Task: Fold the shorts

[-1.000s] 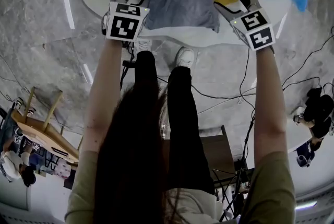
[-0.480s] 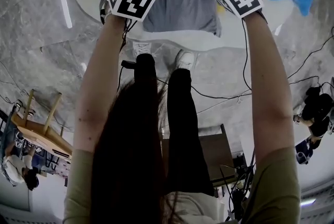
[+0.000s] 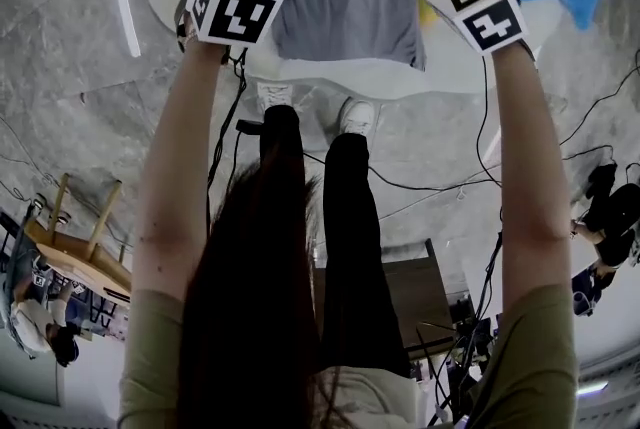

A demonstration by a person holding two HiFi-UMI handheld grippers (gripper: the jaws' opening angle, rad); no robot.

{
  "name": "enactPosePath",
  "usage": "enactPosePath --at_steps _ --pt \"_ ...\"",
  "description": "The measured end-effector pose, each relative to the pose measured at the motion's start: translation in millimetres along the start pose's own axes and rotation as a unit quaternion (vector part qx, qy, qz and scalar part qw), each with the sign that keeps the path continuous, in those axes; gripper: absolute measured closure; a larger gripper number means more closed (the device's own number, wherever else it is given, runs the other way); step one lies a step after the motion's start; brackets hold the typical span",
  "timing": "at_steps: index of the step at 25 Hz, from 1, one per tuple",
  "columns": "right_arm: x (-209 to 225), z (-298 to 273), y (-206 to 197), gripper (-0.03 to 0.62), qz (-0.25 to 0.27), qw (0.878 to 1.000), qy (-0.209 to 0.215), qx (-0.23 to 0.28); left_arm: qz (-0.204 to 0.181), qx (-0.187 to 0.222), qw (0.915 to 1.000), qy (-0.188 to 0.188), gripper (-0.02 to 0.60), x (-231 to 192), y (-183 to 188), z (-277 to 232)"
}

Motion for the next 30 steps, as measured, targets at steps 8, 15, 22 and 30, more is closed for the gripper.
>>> enactPosePath --at_steps 8,15,22,30 --pt "-75 -21 -45 0.154 0.147 0.970 0.146 -0.130 -0.260 0.061 0.9517 -0.151 0.241 81 -17 16" --pt "-51 -45 -75 0.151 0.186 0.944 0.155 -0.224 -0.266 0.012 0.9501 -0.162 0.216 69 -15 -16" --pt "-54 -43 -75 0.151 0.191 0.939 0.157 -0.240 -0.273 0.003 0.9476 -0.166 0.217 67 -14 -8" --pt "-94 38 -8 0.151 0.071 0.989 0.120 -0.040 -0.110 0.060 0.9818 -0.142 0.218 48 4 80"
Point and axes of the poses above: the fingertips, and each gripper's own axes: z backward along the fingers, x to its right, y out of its top, the point moved 1 cm from there along z, backward along the fingers, and after that the axes turned 13 degrees about y, right-handed, at the moved point
